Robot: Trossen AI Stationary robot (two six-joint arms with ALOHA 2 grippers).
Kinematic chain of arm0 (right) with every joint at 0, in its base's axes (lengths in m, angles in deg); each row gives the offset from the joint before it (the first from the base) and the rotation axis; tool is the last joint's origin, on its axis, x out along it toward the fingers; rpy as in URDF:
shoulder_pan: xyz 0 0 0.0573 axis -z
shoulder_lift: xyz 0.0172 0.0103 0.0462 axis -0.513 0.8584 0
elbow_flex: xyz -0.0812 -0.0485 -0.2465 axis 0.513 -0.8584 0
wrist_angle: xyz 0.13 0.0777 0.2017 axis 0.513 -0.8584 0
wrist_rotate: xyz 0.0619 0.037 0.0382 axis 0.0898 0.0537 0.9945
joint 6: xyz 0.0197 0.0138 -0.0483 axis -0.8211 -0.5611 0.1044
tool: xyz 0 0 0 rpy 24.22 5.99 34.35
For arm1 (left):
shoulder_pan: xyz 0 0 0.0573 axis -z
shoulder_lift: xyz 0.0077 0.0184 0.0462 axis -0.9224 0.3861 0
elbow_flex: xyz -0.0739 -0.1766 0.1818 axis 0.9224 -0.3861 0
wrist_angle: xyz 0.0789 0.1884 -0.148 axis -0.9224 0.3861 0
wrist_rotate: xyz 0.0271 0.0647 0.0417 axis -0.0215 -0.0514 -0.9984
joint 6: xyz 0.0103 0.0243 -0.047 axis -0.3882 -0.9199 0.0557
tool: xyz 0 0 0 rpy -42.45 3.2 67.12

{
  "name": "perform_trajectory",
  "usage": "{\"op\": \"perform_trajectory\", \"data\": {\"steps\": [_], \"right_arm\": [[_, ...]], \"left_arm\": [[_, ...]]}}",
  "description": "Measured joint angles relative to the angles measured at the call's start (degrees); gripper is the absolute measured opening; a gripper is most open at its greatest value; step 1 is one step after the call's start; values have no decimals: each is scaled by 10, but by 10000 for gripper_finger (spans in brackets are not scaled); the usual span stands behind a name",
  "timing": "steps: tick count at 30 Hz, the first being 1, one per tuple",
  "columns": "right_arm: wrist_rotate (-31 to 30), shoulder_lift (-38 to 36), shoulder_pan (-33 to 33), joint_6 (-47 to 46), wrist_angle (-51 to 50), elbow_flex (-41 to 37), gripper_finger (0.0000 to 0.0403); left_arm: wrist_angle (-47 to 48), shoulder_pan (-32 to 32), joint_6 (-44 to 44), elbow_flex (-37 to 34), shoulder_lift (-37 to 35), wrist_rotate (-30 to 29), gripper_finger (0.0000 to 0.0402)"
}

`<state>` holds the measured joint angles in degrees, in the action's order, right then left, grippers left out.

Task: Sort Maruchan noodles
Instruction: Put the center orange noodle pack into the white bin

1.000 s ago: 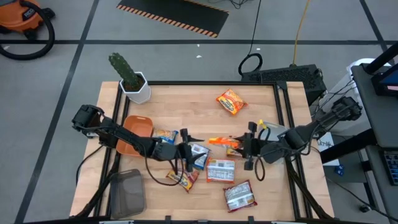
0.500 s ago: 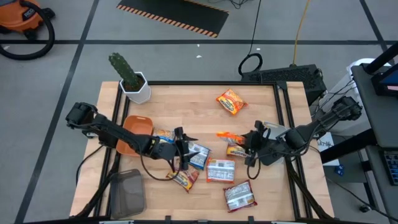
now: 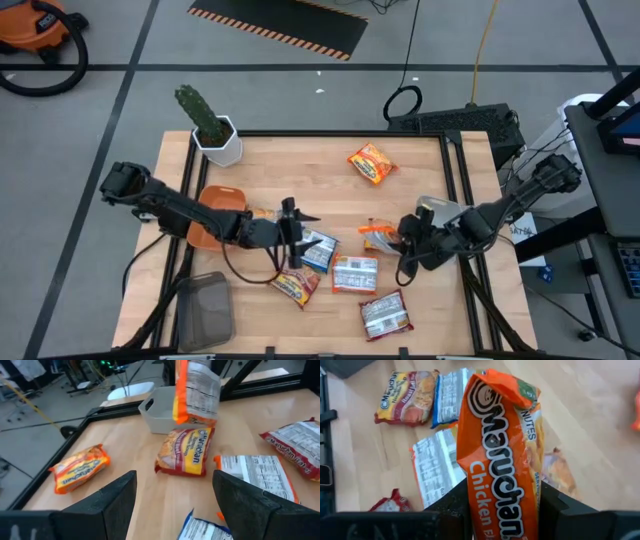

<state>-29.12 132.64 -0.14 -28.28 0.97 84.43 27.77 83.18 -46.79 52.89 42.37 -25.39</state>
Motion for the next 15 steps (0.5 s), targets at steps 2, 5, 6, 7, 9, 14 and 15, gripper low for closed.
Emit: {"op": "perform_trajectory", "data": {"steps": [2, 5, 6, 7, 9, 14, 15], "right_arm": [[11, -2, -2, -8, -19, 0, 121], [18, -14, 2, -16, -51, 0, 121], [20, -18, 2, -24, -65, 0, 121], [27, -23, 3, -33, -79, 0, 121], [42, -35, 3, -56, -107, 0, 120], [95, -69, 2, -94, -150, 0, 120], [109, -77, 3, -97, -151, 0, 120]], "left_arm": [[-6, -10, 0, 0, 0, 17, 266], [-15, -23, -3, 0, 0, 37, 266], [-17, -28, -8, 0, 0, 47, 266], [-20, -34, -12, 0, 0, 57, 266], [-30, -48, -17, 0, 0, 72, 266], [-56, -82, -3, 0, 0, 117, 266], [-61, -88, 3, 0, 0, 129, 266]]}}
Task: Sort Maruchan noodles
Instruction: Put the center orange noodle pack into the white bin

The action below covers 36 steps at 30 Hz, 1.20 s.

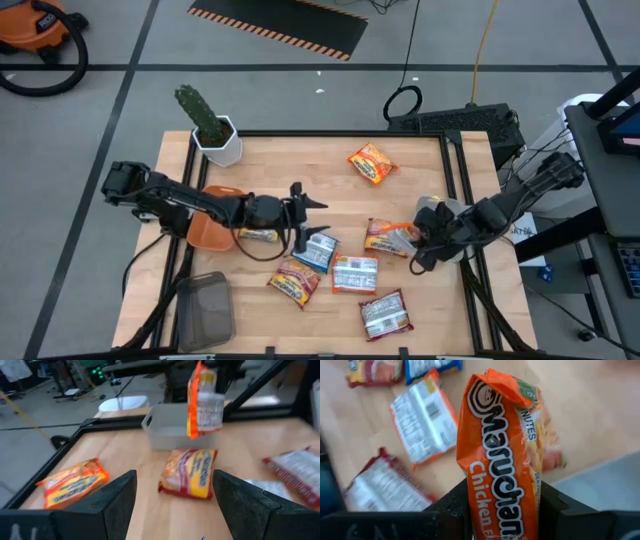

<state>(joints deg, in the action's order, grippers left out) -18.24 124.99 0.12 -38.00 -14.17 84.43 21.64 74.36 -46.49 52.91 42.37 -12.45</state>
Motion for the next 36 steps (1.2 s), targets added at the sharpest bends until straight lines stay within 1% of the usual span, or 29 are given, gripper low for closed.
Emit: {"op": "perform_trajectory", "data": {"steps": [2, 5, 7, 12, 14, 17, 21, 23, 27, 32, 36], "right_arm": [[16, -11, 0, -4, -12, 8, 120], [20, -15, 0, -5, -51, 35, 120], [30, -13, 0, -13, -88, 60, 120], [56, 7, 1, -67, -209, 150, 120], [56, 18, 1, -83, -250, 184, 120], [27, 31, 1, -95, -293, 211, 120], [-1, 43, 2, -82, -305, 198, 120], [1, 54, 2, -82, -305, 181, 121], [30, 72, 2, -89, -305, 137, 121], [24, 85, 15, -82, -306, 85, 121], [6, 94, 27, -60, -305, 47, 121]], "left_arm": [[-9, -10, 9, 0, 0, 22, 266], [-24, -17, 13, 0, 0, 44, 266], [-31, -19, 15, 0, 0, 48, 266], [-35, -18, 12, 0, 0, 50, 266], [-40, -18, 5, 0, 0, 50, 266], [-42, -18, 0, 0, 0, 50, 266], [-45, -22, -11, 0, 1, 50, 266], [-50, -23, -15, 0, 1, 50, 266], [-50, -27, -15, 0, 1, 50, 266], [-50, -27, -15, 0, 1, 50, 266], [-49, -27, -13, 0, 1, 49, 266]]}}
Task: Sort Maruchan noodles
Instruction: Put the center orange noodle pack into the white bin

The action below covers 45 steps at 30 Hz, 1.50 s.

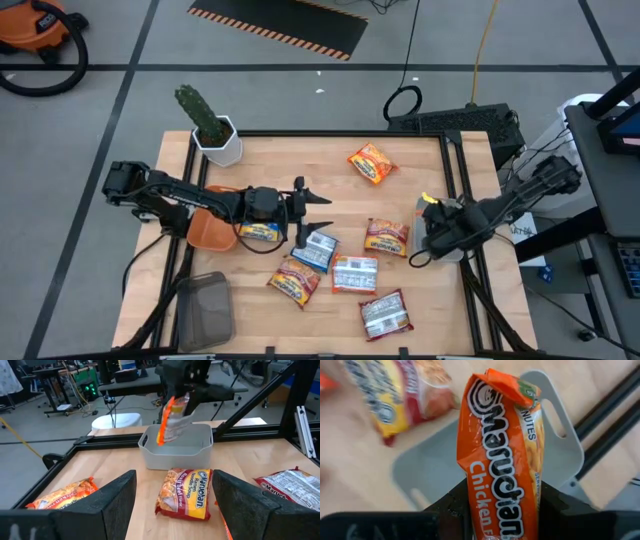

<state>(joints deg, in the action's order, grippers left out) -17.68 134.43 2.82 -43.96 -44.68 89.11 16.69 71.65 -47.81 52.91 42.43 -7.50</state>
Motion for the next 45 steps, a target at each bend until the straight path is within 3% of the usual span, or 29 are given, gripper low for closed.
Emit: {"op": "perform_trajectory", "data": {"steps": [13, 19, 27, 33, 45], "right_arm": [[-11, 11, 11, 18, 7, -97, 122], [-4, 11, 11, 18, 41, -124, 145], [79, 11, 11, 25, 77, -129, 181], [129, 4, 11, 26, 116, -129, 173], [175, -31, 11, 4, 131, -129, 169]], "left_arm": [[35, 0, 12, 0, 0, 0, 266], [59, 0, 26, 0, 0, -1, 266], [92, 2, 56, 0, 0, -1, 266], [130, 10, 104, 0, 0, -1, 266], [157, 9, 110, 0, 0, -1, 266]]}}
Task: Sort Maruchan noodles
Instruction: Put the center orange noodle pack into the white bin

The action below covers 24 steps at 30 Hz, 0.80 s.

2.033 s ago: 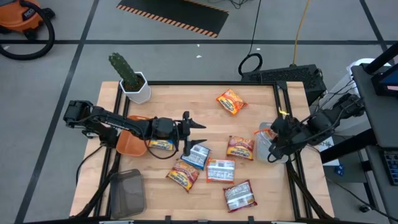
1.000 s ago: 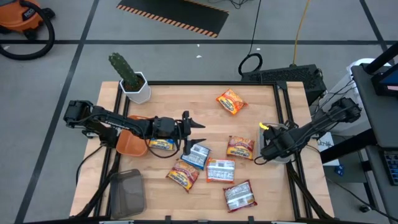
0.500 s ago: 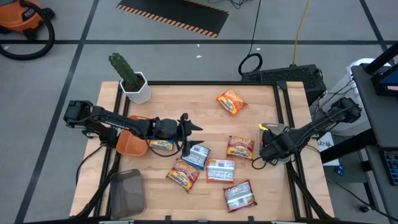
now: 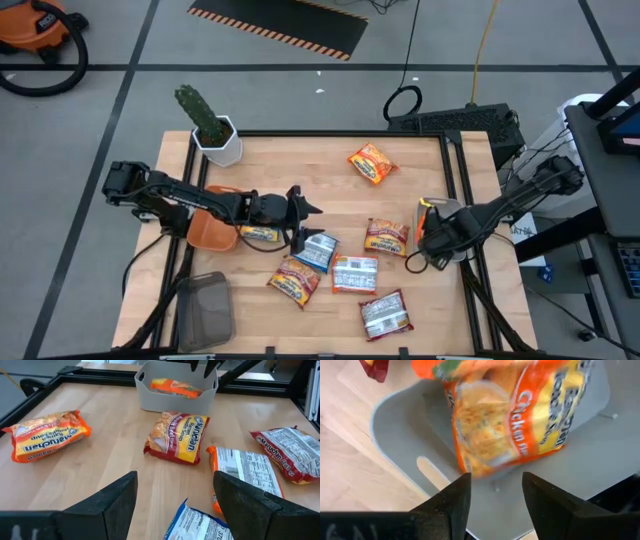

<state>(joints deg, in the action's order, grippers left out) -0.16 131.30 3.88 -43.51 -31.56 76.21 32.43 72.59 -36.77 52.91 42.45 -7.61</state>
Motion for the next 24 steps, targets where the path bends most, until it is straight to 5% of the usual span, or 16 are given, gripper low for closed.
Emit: {"op": "perform_trajectory", "data": {"steps": [5, 15, 24], "right_arm": [[-33, -11, -8, -18, 20, 0, 169], [-234, -10, -27, 21, 132, -1, 169], [-198, -10, -28, -42, 142, -96, 169]], "left_arm": [[23, -3, 0, 0, 0, 1, 266], [41, -18, 20, 0, 0, 1, 266], [58, -9, 27, 0, 0, 1, 266]]}}
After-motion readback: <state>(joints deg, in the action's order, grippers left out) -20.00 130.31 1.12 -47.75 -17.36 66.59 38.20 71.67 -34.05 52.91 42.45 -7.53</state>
